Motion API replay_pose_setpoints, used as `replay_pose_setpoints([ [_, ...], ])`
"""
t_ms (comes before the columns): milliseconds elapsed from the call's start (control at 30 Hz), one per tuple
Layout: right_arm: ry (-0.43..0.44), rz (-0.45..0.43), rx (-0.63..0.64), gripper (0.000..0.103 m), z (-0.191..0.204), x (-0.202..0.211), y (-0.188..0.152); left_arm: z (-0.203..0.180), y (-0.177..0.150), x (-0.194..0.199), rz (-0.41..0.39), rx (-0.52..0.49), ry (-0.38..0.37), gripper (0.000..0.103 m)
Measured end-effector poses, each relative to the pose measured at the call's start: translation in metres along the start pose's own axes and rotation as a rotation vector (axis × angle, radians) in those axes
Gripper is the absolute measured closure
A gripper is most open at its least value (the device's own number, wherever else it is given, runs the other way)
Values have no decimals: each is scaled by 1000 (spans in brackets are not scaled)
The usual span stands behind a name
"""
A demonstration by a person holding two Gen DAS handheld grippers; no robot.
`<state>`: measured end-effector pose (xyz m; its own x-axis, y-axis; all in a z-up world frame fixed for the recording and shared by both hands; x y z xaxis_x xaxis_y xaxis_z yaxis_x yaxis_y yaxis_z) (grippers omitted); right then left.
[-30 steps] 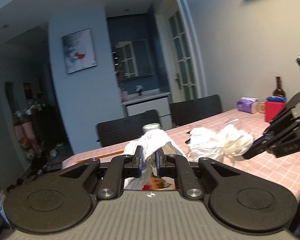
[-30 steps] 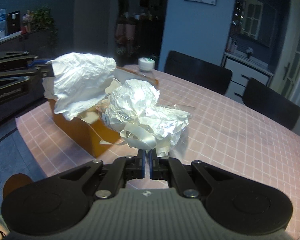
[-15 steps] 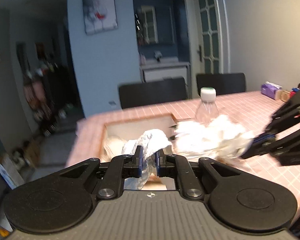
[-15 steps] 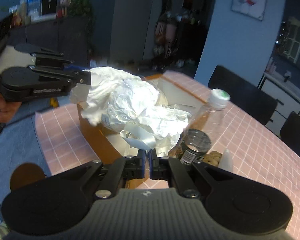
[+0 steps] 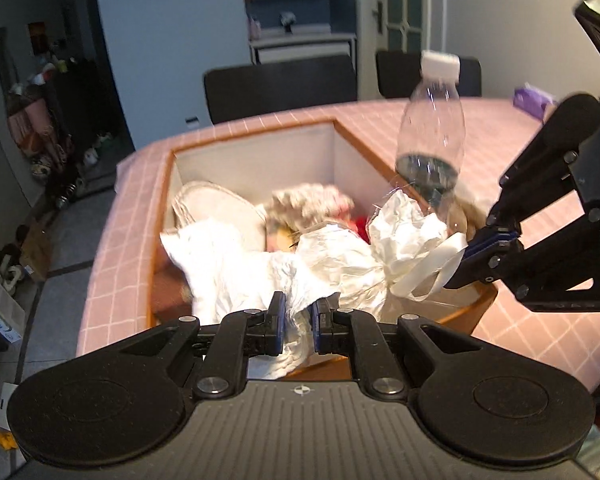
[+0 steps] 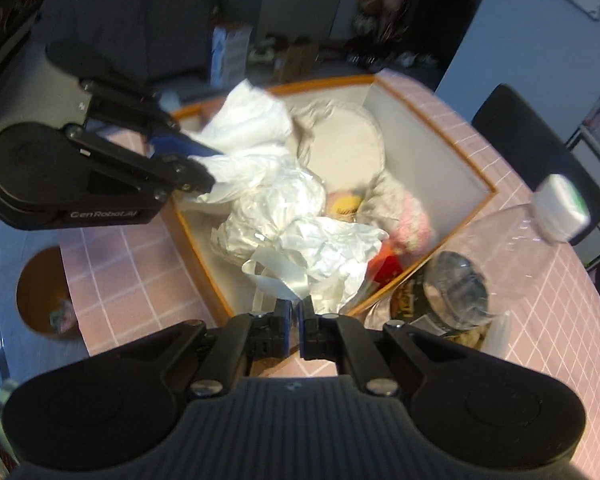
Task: Organize soft objects
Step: 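Carry both white bags over the orange box and release them, then move both tools back toward the brown plush and clear mesh bag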
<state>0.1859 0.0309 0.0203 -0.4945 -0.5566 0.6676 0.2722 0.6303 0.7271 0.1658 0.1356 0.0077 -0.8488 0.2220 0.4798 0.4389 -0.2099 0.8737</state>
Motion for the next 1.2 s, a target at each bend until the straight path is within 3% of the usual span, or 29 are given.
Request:
replay_pose_setpoints([
  [133,20,69,34,101,3,-15,-3,-1,-5,-9,62,8,-33,87],
  [267,35,97,11,97,2,-23,-3,9,-9,-14,106,93,-73,85],
  [400,38,93,4,94,1,-21,-1,11,-10,-9,122,155,-124,69],
  [467,40,89,5,86,1,-19,1,11,-7,-5,114,173,-138,59],
  [533,40,81,3,82,-1,-17,4,10,-2,0,94,172,-147,51],
  [800,29,25,0,82,-4,-3,15,12,21,18,12,139,-96,55],
  [1033,13,-29,-13,80,-8,21,20,-13,38,44,-75,60,-105,55],
  [1200,-27,-91,-43,72,-16,50,15,-40,50,60,-180,-8,-99,56],
])
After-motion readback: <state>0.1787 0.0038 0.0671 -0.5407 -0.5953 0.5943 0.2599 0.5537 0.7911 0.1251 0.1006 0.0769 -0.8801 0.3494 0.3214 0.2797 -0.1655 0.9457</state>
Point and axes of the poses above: each gripper's, at about its wrist camera, not at the fingertips, and x roughly against the way its jaws point, z to its left, y to its top, the point moved 8 cm from there along -x, roughly the way its jaws point, and after that the axes turned 15 degrees about -z, right-handed, at the moved point
